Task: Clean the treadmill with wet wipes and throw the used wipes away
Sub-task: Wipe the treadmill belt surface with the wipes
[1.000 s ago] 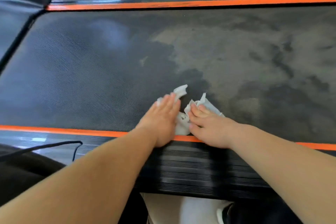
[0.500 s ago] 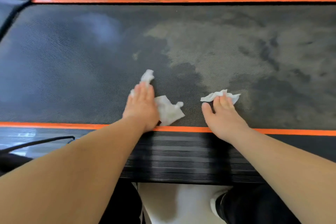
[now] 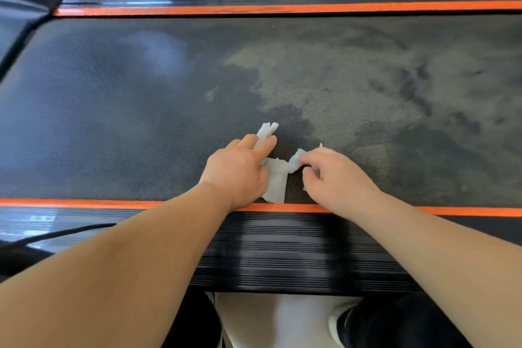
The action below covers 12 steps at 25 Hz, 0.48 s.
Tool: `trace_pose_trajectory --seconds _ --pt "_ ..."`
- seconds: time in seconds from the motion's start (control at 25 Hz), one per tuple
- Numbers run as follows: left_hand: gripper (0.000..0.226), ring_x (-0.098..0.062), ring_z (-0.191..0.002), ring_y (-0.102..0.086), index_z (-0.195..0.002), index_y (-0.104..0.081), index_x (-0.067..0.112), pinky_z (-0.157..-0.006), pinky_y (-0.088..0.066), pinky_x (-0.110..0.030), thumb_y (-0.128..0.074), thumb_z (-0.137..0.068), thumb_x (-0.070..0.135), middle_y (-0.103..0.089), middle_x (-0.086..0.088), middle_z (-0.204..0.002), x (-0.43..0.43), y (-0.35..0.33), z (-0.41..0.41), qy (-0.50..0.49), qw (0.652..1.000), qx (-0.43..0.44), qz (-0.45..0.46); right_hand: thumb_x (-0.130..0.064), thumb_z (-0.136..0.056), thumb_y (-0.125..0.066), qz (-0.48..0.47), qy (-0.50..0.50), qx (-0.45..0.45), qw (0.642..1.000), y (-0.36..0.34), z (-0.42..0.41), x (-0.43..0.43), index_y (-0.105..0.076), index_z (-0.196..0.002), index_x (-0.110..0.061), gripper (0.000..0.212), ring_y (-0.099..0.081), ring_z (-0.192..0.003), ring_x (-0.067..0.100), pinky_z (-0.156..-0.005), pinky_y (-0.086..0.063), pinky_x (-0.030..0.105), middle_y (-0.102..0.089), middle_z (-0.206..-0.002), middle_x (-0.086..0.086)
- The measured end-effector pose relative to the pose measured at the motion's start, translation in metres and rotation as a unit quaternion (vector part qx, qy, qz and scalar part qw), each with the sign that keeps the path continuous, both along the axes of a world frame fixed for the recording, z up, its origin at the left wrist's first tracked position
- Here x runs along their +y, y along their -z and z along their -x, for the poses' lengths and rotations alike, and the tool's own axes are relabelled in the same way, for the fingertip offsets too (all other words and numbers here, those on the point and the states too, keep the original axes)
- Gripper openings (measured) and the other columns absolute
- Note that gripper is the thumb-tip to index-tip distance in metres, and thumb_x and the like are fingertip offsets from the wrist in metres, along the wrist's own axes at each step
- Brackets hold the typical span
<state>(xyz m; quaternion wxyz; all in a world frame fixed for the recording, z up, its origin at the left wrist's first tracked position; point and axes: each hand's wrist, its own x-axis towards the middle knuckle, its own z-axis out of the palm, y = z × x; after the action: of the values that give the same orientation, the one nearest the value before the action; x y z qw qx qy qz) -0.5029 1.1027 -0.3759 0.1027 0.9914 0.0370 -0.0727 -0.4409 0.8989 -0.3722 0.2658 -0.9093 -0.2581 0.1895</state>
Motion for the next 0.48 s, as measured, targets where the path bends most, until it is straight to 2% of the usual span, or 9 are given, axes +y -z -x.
trace_pose_trajectory --seconds 0.08,0.12,0.16,0.24,0.28,0.36,0.44,0.48 --pt "0.055 -0.024 -0.119 -0.052 -0.148 -0.041 0.039 -0.085 -0.052 -0.041 -0.036 -0.093 0.042 -0.052 0.007 -0.137 -0.002 0.0 -0.002 -0.002 0.998 -0.048 -0.04 -0.023 -0.091 -0.04 0.018 0.017 0.011 1.0 -0.001 -0.003 0.008 -0.062 -0.122 -0.033 0.039 -0.057 -0.106 0.018 -0.092 -0.049 0.041 -0.053 -0.109 -0.01" --pt "0.056 -0.027 -0.124 -0.051 -0.146 -0.046 0.037 -0.087 -0.05 -0.043 -0.035 -0.092 0.047 -0.05 0.003 -0.143 0.0 -0.002 -0.004 -0.002 0.997 -0.063 -0.051 -0.027 -0.095 -0.039 0.042 0.029 0.019 0.999 -0.001 -0.003 0.012 -0.056 -0.134 -0.035 0.043 -0.054 -0.121 0.022 -0.099 -0.048 0.044 -0.052 -0.126 -0.006" --pt "0.057 -0.029 -0.134 -0.045 -0.145 -0.048 0.036 -0.094 -0.048 -0.046 -0.035 -0.093 0.051 -0.044 -0.002 -0.153 0.004 0.001 -0.006 0.003 0.997 -0.062 -0.053 -0.034 -0.1 -0.036 0.068 0.029 0.026 0.997 0.003 -0.001 0.016 -0.047 -0.145 -0.038 0.046 -0.046 -0.135 0.023 -0.105 -0.045 0.045 -0.046 -0.141 -0.005" --pt "0.057 -0.029 -0.153 -0.018 -0.154 -0.034 0.035 -0.116 -0.033 -0.051 -0.038 -0.099 0.049 -0.014 -0.006 -0.169 0.01 0.01 -0.01 0.043 0.999 0.003 -0.025 -0.046 -0.105 -0.027 0.131 -0.036 0.02 0.991 0.011 0.007 0.021 -0.026 -0.158 -0.037 0.054 -0.016 -0.155 0.02 -0.12 -0.031 0.046 -0.02 -0.166 -0.006" --pt "0.06 -0.029 -0.155 -0.007 -0.159 -0.022 0.035 -0.123 -0.023 -0.051 -0.037 -0.102 0.046 -0.001 -0.003 -0.171 0.01 0.015 -0.009 0.075 0.995 0.058 -0.018 -0.048 -0.106 -0.024 0.155 -0.077 0.013 0.985 0.017 0.012 0.021 -0.018 -0.161 -0.03 0.059 -0.001 -0.157 0.017 -0.126 -0.02 0.042 -0.006 -0.17 -0.004" --pt "0.061 -0.029 -0.156 0.005 -0.162 -0.004 0.033 -0.126 -0.011 -0.051 -0.031 -0.106 0.04 0.011 0.001 -0.17 0.003 0.025 -0.001 0.119 0.981 0.149 -0.041 -0.048 -0.107 -0.024 0.168 -0.113 0.014 0.979 0.023 0.018 0.016 -0.01 -0.163 -0.019 0.065 0.013 -0.156 0.012 -0.128 -0.003 0.035 0.009 -0.171 -0.003" --pt "0.058 -0.025 -0.157 0.007 -0.162 -0.008 0.032 -0.126 -0.009 -0.046 -0.031 -0.109 0.035 0.009 0.003 -0.171 0.002 0.023 0.003 0.114 0.979 0.164 -0.046 -0.045 -0.108 -0.026 0.153 -0.112 0.025 0.981 0.022 0.017 0.009 -0.012 -0.163 -0.017 0.064 0.013 -0.155 0.009 -0.128 -0.006 0.035 0.009 -0.17 -0.005" --pt "0.056 -0.023 -0.157 0.002 -0.161 -0.017 0.03 -0.125 -0.016 -0.044 -0.035 -0.108 0.033 0.003 0.004 -0.17 0.005 0.02 0.003 0.11 0.983 0.14 -0.04 -0.043 -0.108 -0.027 0.142 -0.108 0.033 0.984 0.02 0.017 0.005 -0.016 -0.162 -0.017 0.061 0.009 -0.156 0.009 -0.128 -0.011 0.037 0.006 -0.171 -0.005"
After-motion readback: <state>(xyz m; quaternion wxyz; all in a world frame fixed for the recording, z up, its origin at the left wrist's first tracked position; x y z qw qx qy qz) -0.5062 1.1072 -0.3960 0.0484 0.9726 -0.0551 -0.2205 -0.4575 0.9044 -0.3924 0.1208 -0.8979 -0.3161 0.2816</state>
